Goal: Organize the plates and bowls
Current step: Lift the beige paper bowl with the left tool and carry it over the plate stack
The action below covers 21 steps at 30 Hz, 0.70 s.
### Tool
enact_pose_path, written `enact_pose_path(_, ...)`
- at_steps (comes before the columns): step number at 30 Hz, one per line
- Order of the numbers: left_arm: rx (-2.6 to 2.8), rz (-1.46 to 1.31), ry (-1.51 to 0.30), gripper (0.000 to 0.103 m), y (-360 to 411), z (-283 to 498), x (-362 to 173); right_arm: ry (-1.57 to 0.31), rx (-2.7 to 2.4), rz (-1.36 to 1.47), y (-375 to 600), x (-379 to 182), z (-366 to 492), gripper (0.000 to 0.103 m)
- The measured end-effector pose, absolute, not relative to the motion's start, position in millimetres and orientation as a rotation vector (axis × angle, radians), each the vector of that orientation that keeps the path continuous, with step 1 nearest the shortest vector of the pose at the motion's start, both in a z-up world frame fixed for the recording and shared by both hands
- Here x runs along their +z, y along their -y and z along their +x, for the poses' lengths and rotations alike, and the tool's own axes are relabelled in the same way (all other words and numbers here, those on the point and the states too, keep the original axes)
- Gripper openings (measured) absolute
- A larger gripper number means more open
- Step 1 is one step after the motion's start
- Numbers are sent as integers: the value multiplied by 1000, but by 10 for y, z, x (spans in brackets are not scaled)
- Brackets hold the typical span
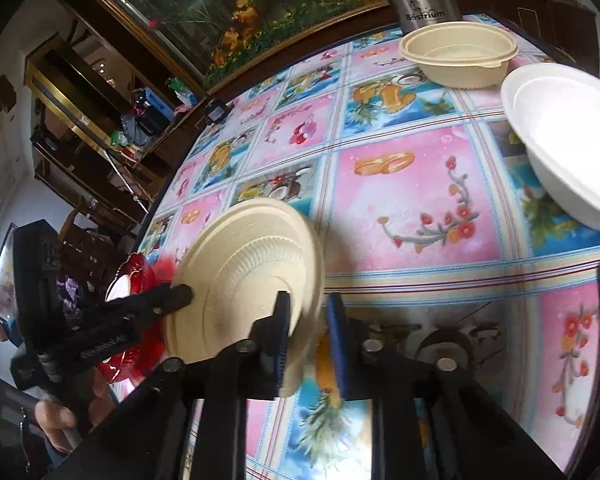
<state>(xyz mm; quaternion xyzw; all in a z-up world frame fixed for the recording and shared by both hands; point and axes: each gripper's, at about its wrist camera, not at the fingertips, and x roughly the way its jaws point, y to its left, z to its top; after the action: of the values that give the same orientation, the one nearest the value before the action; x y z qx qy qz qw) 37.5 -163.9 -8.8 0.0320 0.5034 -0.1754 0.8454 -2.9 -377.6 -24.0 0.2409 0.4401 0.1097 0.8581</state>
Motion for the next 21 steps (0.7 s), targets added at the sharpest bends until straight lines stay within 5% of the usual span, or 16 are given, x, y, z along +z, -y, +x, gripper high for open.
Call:
enact_pose_path(2,-363,122,-1028,14,1710,290,-74,-913,221,504,3753,-226,-60,14)
enact_pose_path(21,-323,269,-855,15,1820,-240,9,-872,236,568,3813,-241,-462,12)
